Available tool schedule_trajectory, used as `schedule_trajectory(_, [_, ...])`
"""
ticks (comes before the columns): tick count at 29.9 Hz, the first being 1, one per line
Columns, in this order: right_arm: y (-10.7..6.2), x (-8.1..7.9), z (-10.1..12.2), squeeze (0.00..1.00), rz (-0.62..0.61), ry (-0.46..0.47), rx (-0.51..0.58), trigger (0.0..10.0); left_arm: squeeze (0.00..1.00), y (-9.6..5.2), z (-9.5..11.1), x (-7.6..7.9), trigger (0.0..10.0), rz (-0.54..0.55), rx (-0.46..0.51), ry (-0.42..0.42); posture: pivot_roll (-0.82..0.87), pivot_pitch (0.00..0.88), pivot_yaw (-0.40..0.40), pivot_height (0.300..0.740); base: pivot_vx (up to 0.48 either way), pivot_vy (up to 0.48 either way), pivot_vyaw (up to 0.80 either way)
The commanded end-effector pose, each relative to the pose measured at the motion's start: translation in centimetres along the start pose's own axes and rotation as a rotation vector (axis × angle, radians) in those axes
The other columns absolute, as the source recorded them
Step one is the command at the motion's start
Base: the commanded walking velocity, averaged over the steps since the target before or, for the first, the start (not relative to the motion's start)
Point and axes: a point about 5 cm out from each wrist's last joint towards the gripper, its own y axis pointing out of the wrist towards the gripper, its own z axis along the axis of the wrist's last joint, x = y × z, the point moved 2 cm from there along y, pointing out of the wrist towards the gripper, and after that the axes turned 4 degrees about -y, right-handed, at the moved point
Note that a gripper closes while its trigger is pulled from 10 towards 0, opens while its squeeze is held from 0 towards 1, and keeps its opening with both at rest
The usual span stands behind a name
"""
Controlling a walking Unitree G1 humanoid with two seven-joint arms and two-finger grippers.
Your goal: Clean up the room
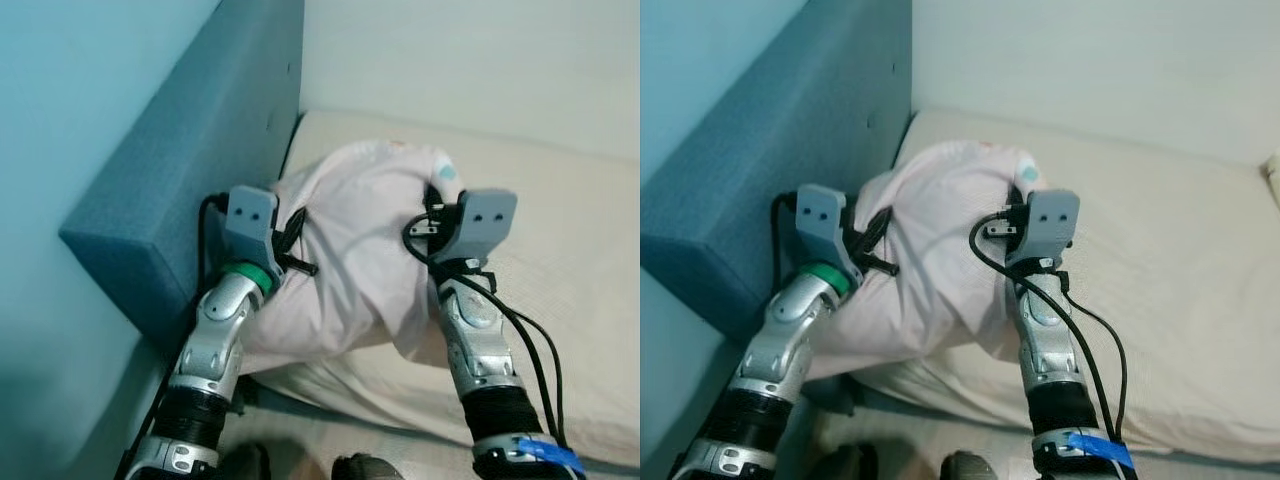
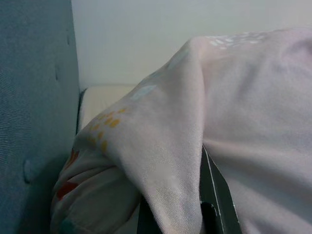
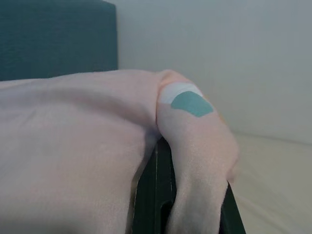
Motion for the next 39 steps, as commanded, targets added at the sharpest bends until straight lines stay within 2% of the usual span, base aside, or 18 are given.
schedule_trajectory(1, [0.1, -0.3, 0.6, 0.0, 0.007, 0.017, 0.033, 10.0, 0.0, -0.2, 0.0, 0.5, 10.0, -0.013, 0.005, -0.002, 0.05, 0.06, -0.013, 0.74, 0.0, 0.0, 0.0])
schedule_trajectory(8, [1.0, 0.5, 1.9, 0.0, -0.01, -0.001, 0.084, 10.0, 0.0, 0.1, 0.5, 1.3, 10.0, -0.069, 0.015, 0.018, 0.04, 0.063, -0.004, 0.74, 0.0, 0.0, 0.0])
schedule_trajectory(11, [4.0, 1.6, 5.2, 0.0, 0.003, -0.069, 0.204, 10.0, 0.0, 2.0, 2.3, 2.3, 10.0, -0.132, 0.066, 0.08, 0.04, 0.071, 0.003, 0.74, 0.0, 0.0, 0.0])
schedule_trajectory(14, [4.0, 1.6, 5.2, 0.0, 0.003, -0.069, 0.204, 10.0, 0.0, 2.0, 2.3, 2.3, 10.0, -0.132, 0.066, 0.08, 0.04, 0.071, 0.003, 0.74, 0.0, 0.0, 0.0])
schedule_trajectory(15, [4.8, 2.0, 6.2, 0.0, -0.002, -0.08, 0.235, 10.0, 0.0, 2.7, 2.9, 2.7, 10.0, -0.152, 0.081, 0.093, 0.04, 0.071, 0.003, 0.74, 0.0, 0.0, 0.0])
schedule_trajectory(16, [4.8, 2.0, 6.2, 0.0, -0.002, -0.08, 0.235, 10.0, 0.0, 2.7, 2.9, 2.7, 10.0, -0.152, 0.081, 0.093, 0.04, 0.071, 0.003, 0.74, 0.0, 0.0, 0.0])
schedule_trajectory(19, [6.6, 3.2, 9.5, 0.0, -0.028, -0.141, 0.343, 10.0, 0.0, 4.6, 5.0, 5.3, 10.0, -0.276, 0.136, 0.121, 0.05, 0.08, 0.002, 0.74, 0.0, 0.0, 0.0])
schedule_trajectory(23, [7.3, 3.8, 10.8, 0.0, -0.041, -0.165, 0.378, 10.0, 0.0, 5.4, 5.5, 6.7, 10.0, -0.328, 0.146, 0.15, 0.04, 0.092, 0.013, 0.74, 0.0, 0.0, 0.0])
schedule_trajectory(25, [7.3, 3.8, 10.8, 0.0, -0.041, -0.165, 0.378, 10.0, 0.0, 5.4, 5.5, 6.7, 10.0, -0.328, 0.146, 0.15, 0.04, 0.092, 0.013, 0.74, 0.0, 0.0, 0.0])
schedule_trajectory(28, [7.7, 4.4, 11.2, 0.0, -0.074, -0.172, 0.393, 10.0, 0.0, 6.3, 6.5, 6.6, 10.0, -0.296, 0.182, 0.212, 0.04, 0.112, 0.027, 0.74, 0.0, 0.0, 0.0])
schedule_trajectory(29, [7.5, 4.6, 10.3, 0.0, -0.096, -0.158, 0.368, 10.0, 0.0, 6.6, 6.7, 6.3, 10.0, -0.278, 0.188, 0.249, 0.04, 0.127, 0.028, 0.74, 0.0, 0.0, 0.0])
schedule_trajectory(32, [7.2, 4.5, 9.2, 0.0, -0.108, -0.145, 0.337, 10.0, 0.0, 6.6, 6.5, 6.1, 10.0, -0.275, 0.186, 0.28, 0.04, 0.134, 0.03, 0.74, 0.0, 0.0, 0.0])
schedule_trajectory(34, [5.6, 3.9, 4.8, 0.0, -0.121, -0.123, 0.182, 10.0, 0.0, 6.0, 4.4, 6.2, 10.0, -0.317, 0.137, 0.389, 0.03, 0.159, 0.041, 0.74, 0.0, 0.0, 0.0])
schedule_trajectory(35, [5.6, 3.9, 4.8, 0.0, -0.121, -0.123, 0.182, 10.0, 0.0, 6.0, 4.4, 6.2, 10.0, -0.317, 0.137, 0.389, 0.03, 0.159, 0.041, 0.74, 0.0, 0.0, 0.0])
schedule_trajectory(36, [4.4, 3.8, 1.6, 0.0, -0.148, -0.078, 0.045, 10.0, 0.0, 5.5, 2.8, 6.1, 10.0, -0.326, 0.093, 0.454, 0.03, 0.171, 0.05, 0.74, 0.0, 0.0, 0.0])
schedule_trajectory(37, [4.4, 3.8, 1.6, 0.0, -0.148, -0.078, 0.045, 10.0, 0.0, 5.5, 2.8, 6.1, 10.0, -0.326, 0.093, 0.454, 0.03, 0.171, 0.05, 0.74, 0.0, 0.0, 0.0])
schedule_trajectory(38, [1.9, 3.8, -3.7, 0.0, -0.214, 0.041, -0.203, 10.0, 0.0, 4.7, 0.2, 5.8, 10.0, -0.326, 0.023, 0.567, 0.03, 0.181, 0.057, 0.74, 0.0, 0.0, 0.0])
schedule_trajectory(39, [1.9, 3.8, -3.7, 0.0, -0.214, 0.041, -0.203, 10.0, 0.0, 4.7, 0.2, 5.8, 10.0, -0.326, 0.023, 0.567, 0.03, 0.181, 0.057, 0.74, 0.0, 0.0, 0.0])
